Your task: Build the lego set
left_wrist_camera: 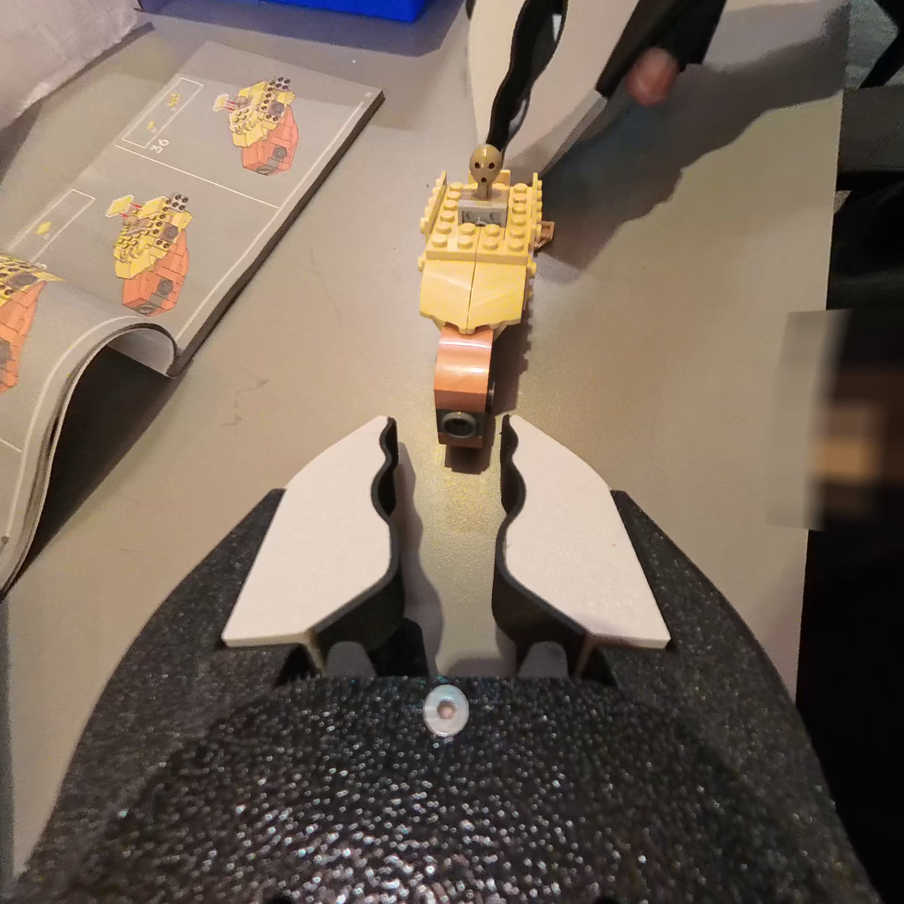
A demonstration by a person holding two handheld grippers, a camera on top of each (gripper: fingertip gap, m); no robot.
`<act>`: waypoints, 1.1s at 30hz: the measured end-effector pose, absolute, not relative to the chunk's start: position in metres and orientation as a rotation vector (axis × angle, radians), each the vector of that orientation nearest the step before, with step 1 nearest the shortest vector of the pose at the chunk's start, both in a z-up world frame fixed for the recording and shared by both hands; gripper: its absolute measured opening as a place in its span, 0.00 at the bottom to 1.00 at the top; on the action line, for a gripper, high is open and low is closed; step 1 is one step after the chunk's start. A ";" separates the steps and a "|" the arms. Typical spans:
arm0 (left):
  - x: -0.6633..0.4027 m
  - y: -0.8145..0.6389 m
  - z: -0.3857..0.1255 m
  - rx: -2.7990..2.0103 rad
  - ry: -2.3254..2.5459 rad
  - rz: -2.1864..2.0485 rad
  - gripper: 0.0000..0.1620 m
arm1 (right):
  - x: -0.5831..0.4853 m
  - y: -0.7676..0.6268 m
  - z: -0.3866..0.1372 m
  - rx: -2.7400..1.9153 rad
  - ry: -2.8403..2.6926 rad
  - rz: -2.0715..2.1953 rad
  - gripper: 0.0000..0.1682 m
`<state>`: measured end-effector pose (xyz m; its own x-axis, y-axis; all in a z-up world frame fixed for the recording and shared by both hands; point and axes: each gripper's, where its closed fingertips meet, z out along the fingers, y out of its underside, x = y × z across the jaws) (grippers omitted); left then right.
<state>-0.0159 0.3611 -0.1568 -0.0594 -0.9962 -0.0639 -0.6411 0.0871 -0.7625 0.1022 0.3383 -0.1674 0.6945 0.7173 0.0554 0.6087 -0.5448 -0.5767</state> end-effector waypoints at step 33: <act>-0.016 0.362 -0.160 -1.621 1.776 -0.720 0.24 | 0.101 0.341 -0.167 -2.361 -0.787 0.223 0.13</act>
<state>-0.0156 0.3615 -0.1596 -0.0533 -0.9951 -0.0829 -0.6566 0.0975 -0.7479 0.1009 0.3406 -0.1671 0.8069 0.5895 0.0369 0.4822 -0.6215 -0.6174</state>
